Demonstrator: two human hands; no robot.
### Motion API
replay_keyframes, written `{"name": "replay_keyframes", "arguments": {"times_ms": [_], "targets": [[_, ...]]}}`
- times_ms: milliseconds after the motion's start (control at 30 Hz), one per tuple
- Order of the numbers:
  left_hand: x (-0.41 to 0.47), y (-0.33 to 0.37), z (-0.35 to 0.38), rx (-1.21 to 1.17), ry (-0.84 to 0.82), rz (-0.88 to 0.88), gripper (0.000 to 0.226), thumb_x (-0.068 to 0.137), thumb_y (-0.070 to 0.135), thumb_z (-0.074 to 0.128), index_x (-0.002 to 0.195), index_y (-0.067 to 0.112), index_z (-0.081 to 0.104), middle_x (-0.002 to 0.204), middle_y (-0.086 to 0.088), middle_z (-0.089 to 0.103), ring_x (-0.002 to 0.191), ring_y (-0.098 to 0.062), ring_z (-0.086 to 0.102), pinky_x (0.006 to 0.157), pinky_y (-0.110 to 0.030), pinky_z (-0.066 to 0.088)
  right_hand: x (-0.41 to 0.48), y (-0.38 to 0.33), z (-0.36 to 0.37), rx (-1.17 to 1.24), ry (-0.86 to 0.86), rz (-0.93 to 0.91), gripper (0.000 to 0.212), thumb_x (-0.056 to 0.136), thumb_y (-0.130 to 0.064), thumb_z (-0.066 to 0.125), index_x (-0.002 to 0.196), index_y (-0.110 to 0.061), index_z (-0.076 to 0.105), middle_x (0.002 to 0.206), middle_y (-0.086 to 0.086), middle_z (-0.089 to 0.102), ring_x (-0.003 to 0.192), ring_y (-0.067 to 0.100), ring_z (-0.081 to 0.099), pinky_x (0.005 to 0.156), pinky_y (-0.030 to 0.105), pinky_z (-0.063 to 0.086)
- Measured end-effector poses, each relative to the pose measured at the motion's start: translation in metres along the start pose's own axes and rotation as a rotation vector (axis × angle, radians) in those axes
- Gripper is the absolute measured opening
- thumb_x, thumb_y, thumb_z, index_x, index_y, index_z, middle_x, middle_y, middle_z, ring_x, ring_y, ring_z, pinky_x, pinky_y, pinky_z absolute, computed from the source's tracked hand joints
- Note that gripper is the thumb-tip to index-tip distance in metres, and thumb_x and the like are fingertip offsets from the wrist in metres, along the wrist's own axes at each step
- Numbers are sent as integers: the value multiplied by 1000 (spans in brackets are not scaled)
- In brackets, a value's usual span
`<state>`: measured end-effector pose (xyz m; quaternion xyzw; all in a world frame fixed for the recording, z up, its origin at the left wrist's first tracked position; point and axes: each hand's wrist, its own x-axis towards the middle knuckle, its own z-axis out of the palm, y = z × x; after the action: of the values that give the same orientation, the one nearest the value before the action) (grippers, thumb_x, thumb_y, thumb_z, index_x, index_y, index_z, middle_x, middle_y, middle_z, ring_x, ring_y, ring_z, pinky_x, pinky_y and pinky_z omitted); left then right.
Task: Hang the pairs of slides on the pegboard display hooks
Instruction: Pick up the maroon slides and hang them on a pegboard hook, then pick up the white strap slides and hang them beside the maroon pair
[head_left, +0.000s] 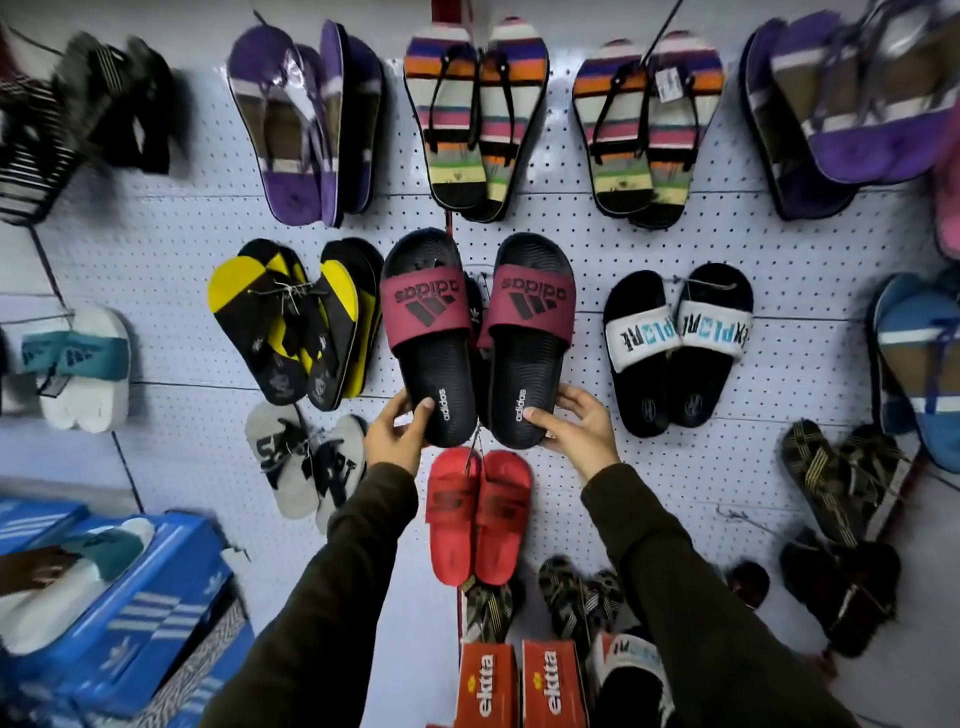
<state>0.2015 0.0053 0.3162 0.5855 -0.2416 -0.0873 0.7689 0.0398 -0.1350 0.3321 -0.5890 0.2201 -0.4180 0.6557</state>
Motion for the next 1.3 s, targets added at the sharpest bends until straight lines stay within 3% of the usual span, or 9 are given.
{"name": "replay_keyframes", "arguments": {"times_ms": [133,233,367,533,600,767,900,1167,1300], "targets": [[34,17,2,-7,-2,-2,43,90,16,63,130,0,58,113,-10,59,95,-24,59,80,-40,58,24,-13,13,4,-27,9,57,78,4,77,130,-5,55,105,-4,65,88,9,68,55,20,59],[50,6,-1,-7,-11,-87,43,90,13,63,130,-3,55,113,-12,56,100,-27,58,80,-43,56,35,-4,15,-44,-13,54,60,78,3,78,132,-2,53,124,10,65,100,22,68,55,23,58],[52,-24,-4,0,-23,-222,46,90,10,62,132,-4,52,110,-11,52,104,-29,57,87,-48,53,39,24,11,-43,27,133,61,77,6,77,133,1,53,136,20,59,120,36,63,74,41,59],[42,-56,-1,51,-17,-215,42,90,12,63,130,0,56,103,-13,53,96,-26,57,72,-40,58,38,56,8,-61,32,113,48,76,4,79,119,-8,62,131,19,64,116,32,66,87,45,60],[38,-62,3,51,24,-205,43,90,14,63,131,1,56,107,-16,57,97,-27,58,84,-47,57,37,64,9,-67,43,77,50,77,3,78,123,-6,62,129,17,64,118,31,65,97,50,56],[9,-85,11,91,134,-184,47,89,41,59,131,21,53,113,0,62,101,-30,66,93,-49,54,19,91,0,-32,7,122,51,88,-14,72,136,-12,55,129,9,65,95,18,71,82,39,62],[-30,-124,20,187,157,-234,51,88,57,50,129,27,51,114,3,61,105,-27,65,98,-43,51,-9,120,-27,24,31,243,44,92,-22,67,134,-15,55,125,6,64,94,27,70,72,37,62],[-111,-207,50,467,-116,-433,28,92,30,58,112,12,67,110,-18,71,106,-35,66,90,-36,51,-63,191,-113,-114,231,427,39,91,-12,68,129,-7,58,104,3,69,87,23,67,62,28,56],[-150,-245,64,627,-306,-512,30,91,18,60,119,7,65,113,-21,69,104,-36,66,81,-26,47,-98,229,-167,-197,368,556,32,88,-14,71,120,-15,64,113,7,68,108,26,63,91,45,53]]}}
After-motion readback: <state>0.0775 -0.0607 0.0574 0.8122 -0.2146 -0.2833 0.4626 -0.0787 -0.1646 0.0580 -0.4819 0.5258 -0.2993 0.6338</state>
